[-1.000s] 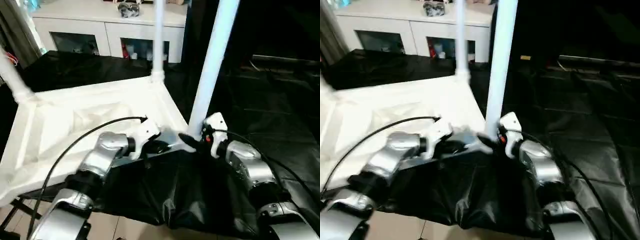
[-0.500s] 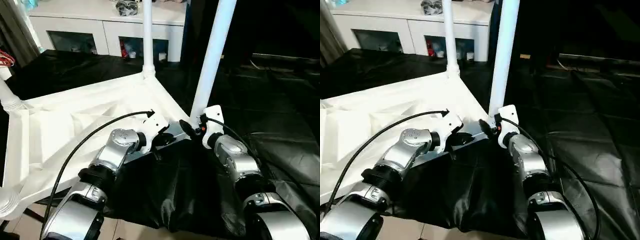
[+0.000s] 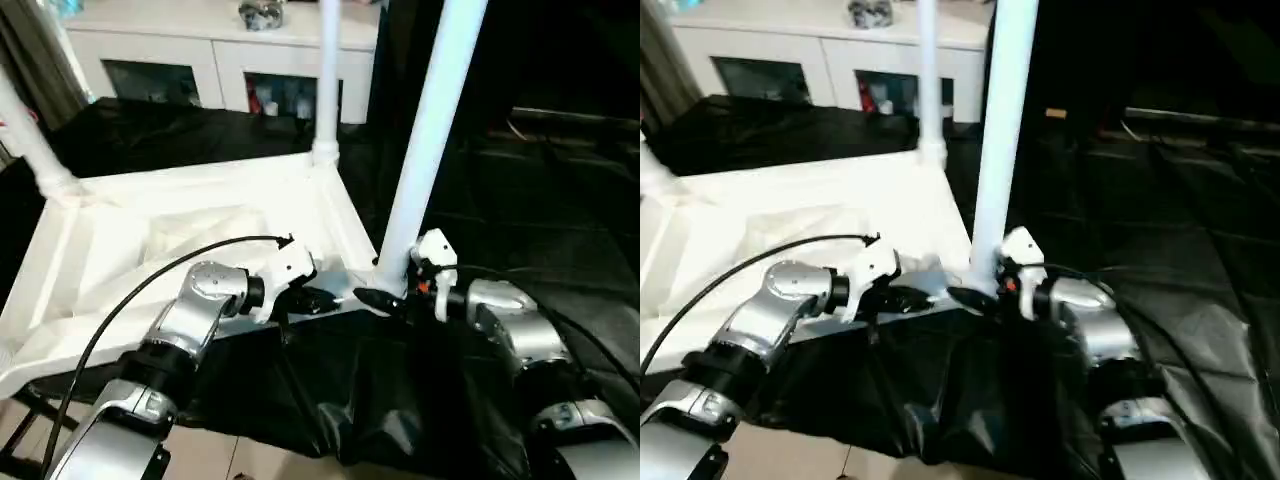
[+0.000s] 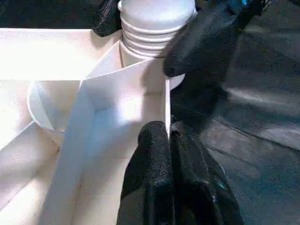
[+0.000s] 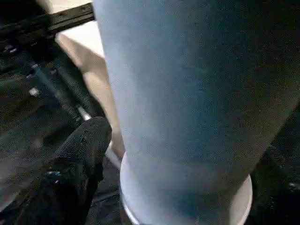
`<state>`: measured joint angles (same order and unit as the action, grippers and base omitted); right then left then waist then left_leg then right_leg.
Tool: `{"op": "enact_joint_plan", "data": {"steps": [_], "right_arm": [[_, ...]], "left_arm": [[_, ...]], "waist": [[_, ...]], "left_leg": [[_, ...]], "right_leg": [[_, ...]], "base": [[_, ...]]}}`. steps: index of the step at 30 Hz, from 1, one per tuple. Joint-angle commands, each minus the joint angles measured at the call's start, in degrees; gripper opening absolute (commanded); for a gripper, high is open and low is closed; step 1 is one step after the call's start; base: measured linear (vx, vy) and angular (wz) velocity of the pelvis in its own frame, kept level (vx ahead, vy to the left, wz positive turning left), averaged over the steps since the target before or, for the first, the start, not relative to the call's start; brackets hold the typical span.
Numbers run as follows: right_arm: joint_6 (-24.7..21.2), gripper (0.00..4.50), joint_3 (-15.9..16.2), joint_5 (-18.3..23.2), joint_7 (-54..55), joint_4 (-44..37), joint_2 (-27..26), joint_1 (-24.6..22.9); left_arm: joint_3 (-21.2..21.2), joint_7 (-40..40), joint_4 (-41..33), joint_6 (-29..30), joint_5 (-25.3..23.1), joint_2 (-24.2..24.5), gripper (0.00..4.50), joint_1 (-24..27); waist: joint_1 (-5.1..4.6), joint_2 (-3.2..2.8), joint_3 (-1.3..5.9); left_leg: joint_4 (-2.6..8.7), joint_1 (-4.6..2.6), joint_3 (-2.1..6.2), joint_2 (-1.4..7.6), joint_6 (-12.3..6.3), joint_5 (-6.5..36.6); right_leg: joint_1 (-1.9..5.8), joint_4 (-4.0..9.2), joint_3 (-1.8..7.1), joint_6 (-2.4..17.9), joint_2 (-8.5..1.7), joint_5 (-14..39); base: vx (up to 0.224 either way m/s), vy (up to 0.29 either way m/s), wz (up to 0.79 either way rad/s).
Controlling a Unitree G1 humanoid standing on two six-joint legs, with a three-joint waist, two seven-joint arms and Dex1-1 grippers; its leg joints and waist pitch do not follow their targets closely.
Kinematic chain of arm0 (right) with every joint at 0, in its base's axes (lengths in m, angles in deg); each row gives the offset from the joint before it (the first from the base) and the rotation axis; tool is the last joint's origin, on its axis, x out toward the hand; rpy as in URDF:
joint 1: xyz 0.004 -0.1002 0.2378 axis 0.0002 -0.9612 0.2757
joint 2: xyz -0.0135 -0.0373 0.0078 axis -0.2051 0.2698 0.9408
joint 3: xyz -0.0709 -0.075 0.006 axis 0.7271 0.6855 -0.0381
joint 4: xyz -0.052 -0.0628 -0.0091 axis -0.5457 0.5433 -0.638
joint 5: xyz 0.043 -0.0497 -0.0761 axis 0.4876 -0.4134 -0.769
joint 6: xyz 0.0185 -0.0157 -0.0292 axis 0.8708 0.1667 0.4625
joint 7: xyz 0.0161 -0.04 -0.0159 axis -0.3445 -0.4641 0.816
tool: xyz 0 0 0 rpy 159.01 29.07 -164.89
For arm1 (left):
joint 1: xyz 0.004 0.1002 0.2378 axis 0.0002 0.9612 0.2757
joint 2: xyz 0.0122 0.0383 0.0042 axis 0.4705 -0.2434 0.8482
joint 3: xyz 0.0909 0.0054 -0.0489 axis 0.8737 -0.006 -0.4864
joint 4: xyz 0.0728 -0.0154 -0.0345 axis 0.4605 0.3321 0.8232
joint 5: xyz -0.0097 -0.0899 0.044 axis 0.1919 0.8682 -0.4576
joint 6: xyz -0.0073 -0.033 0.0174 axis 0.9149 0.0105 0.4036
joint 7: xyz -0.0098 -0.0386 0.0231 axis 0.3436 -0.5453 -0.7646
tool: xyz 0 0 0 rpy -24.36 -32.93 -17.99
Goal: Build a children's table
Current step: Rotate leg to tighten
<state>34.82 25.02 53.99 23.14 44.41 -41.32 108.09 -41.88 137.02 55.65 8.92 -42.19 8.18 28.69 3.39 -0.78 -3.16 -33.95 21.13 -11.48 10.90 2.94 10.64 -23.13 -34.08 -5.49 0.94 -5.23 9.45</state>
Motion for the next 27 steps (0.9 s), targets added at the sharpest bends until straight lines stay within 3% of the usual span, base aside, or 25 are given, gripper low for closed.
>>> {"op": "enact_joint_plan", "data": {"steps": [1,6,12,18,22,27], "right_arm": [[-0.8,3.74,4.3,1.0,-5.6,-2.4,-1.1,-0.7],[-2.2,3.31,6.5,-0.1,-10.3,-5.3,1.3,-2.1],[-2.0,2.82,5.8,0.2,-9.0,-5.1,0.7,-2.1],[-2.2,2.73,0.7,2.0,2.1,-1.9,-4.4,-0.6],[-0.3,2.71,-0.5,0.2,10.4,0.9,-7.1,0.3],[0.3,2.71,-1.5,-3.4,25.0,6.7,-12.4,2.2]], "left_arm": [[0.8,1.1,-3.5,-1.3,2.2,-0.9,0.0,-0.5],[1.3,5.5,-6.3,0.5,3.0,1.4,0.0,0.8],[1.3,5.1,-6.5,0.7,3.1,1.3,0.0,0.8],[-0.8,-4.0,-2.7,1.0,1.9,-3.3,0.0,-1.4],[-1.3,-9.8,0.4,0.4,0.7,-5.9,0.0,-3.4],[-0.8,-19.4,4.2,0.9,-2.5,-10.1,0.0,-6.3]], "waist": [[0.18,0.26,3.87],[0.22,0.22,3.82],[0.25,0.31,3.83],[-0.08,0.62,3.81],[-0.26,0.62,3.81],[-0.82,0.31,3.8]], "left_leg": [[3.95,-0.7,1.2,3.02,-3.77,13.1],[4.02,-0.64,1.2,3.04,-3.82,12.6],[4.02,-0.76,1.26,2.98,-3.1,13.0],[3.99,-0.75,1.32,2.78,-2.6,13.0],[3.93,-0.86,1.37,2.59,-2.1,13.2],[4.05,-0.91,1.46,2.51,-1.28,13.2]], "right_leg": [[2.89,4.07,3.16,13.4,-3.86,15.8],[2.83,3.92,3.17,13.7,-3.71,14.8],[2.76,4.11,3.19,13.2,-3.83,16.4],[2.74,4.38,3.19,12.8,-3.95,17.6],[2.6,4.75,3.16,11.3,-3.98,20.1],[2.52,4.79,3.07,11.4,-3.8,19.3]], "base": [[0.0,0.0,0.0],[0.0,0.0,0.0],[0.0,0.0,0.0],[0.0,0.0,0.0],[0.0,0.0,0.0],[0.0,0.0,0.0]]}}
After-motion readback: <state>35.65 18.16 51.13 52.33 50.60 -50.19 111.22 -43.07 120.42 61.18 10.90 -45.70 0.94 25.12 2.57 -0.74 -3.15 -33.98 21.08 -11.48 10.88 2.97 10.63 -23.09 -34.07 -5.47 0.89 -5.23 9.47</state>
